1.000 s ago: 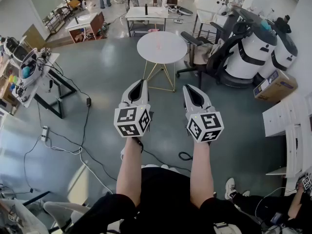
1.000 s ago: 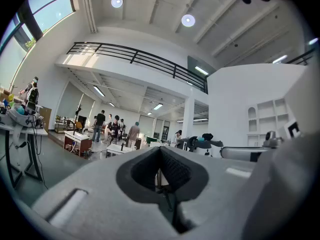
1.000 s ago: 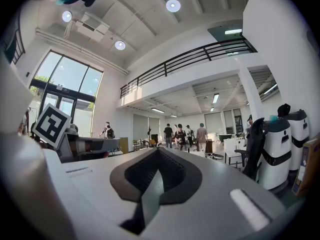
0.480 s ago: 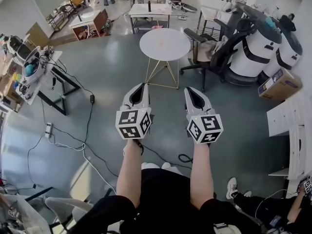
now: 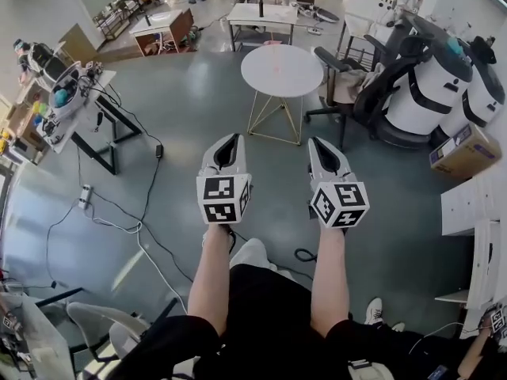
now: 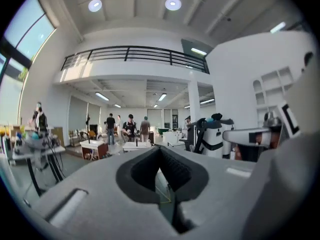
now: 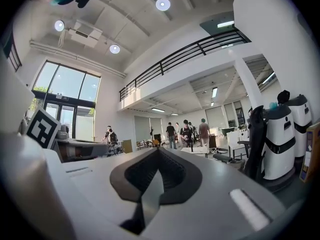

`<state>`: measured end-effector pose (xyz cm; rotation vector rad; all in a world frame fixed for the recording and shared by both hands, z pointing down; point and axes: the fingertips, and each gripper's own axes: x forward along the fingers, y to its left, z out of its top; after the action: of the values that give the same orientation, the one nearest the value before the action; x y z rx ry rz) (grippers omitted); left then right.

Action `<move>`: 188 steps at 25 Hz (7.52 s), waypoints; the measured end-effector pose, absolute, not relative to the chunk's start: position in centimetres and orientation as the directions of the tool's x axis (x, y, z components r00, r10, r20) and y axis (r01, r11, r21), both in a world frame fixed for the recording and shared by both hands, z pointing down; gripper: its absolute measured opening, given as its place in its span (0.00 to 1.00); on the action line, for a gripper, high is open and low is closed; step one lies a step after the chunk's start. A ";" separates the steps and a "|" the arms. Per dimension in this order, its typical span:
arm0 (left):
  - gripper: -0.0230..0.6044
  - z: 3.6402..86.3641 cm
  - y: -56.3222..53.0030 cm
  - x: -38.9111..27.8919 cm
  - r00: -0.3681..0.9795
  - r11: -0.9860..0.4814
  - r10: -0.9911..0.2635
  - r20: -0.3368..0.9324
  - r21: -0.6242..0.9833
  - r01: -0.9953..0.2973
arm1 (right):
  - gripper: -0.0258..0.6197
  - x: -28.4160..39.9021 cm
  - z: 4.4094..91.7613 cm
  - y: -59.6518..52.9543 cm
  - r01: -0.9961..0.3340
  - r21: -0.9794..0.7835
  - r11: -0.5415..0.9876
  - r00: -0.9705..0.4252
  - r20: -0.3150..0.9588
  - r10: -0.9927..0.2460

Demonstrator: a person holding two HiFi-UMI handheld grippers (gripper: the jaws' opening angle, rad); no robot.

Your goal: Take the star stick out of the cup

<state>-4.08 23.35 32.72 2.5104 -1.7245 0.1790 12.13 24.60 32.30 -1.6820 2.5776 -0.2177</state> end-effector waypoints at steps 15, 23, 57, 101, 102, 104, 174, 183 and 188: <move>0.04 32.0 11.3 -5.2 0.360 -0.349 -0.932 0.037 0.169 -0.922 | 0.05 13.9 31.9 14.1 -0.928 -0.072 0.365 -0.367 0.015 -0.930; 0.04 35.2 -2.6 -4.5 0.415 -0.394 -0.905 0.096 0.179 -0.901 | 0.05 11.2 34.9 0.4 -0.916 -0.121 0.383 -0.390 0.039 -0.920; 0.04 48.1 -29.7 -4.2 0.483 -0.383 -0.805 0.343 0.321 -0.866 | 0.11 4.7 44.7 -28.7 -0.914 -0.121 0.387 -0.405 0.244 -0.881; 0.04 58.1 -31.4 -6.6 0.361 -0.171 -0.772 0.523 0.376 -0.911 | 0.14 6.4 61.2 -50.4 -0.863 0.039 0.503 -0.431 0.462 -0.775; 0.04 58.0 -31.4 -6.6 0.364 -0.173 -0.776 0.516 0.381 -0.908 | 0.08 6.4 61.1 -50.4 -0.867 0.042 0.497 -0.425 0.459 -0.780; 0.04 57.8 -31.5 -6.6 0.369 -0.179 -0.777 0.510 0.383 -0.906 | 0.08 6.4 60.6 -50.6 -0.873 0.037 0.485 -0.421 0.444 -0.791; 0.04 34.9 -32.6 3.3 0.560 -0.539 -0.822 0.102 0.179 -0.823 | 0.07 12.3 35.3 -30.1 -0.919 -0.072 0.389 -0.395 0.122 -0.911; 0.04 35.5 -32.4 3.4 0.561 -0.539 -0.821 0.110 0.179 -0.823 | 0.07 12.6 35.9 -30.1 -0.920 -0.082 0.382 -0.390 0.125 -0.912; 0.04 35.7 -32.8 3.0 0.556 -0.531 -0.823 0.120 0.188 -0.826 | 0.07 12.1 36.0 -30.4 -0.915 -0.089 0.393 -0.401 0.125 -0.907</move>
<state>2.99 -32.84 35.70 2.5681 -1.3832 0.0244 12.08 -30.41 35.97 -1.7476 2.6679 -0.2289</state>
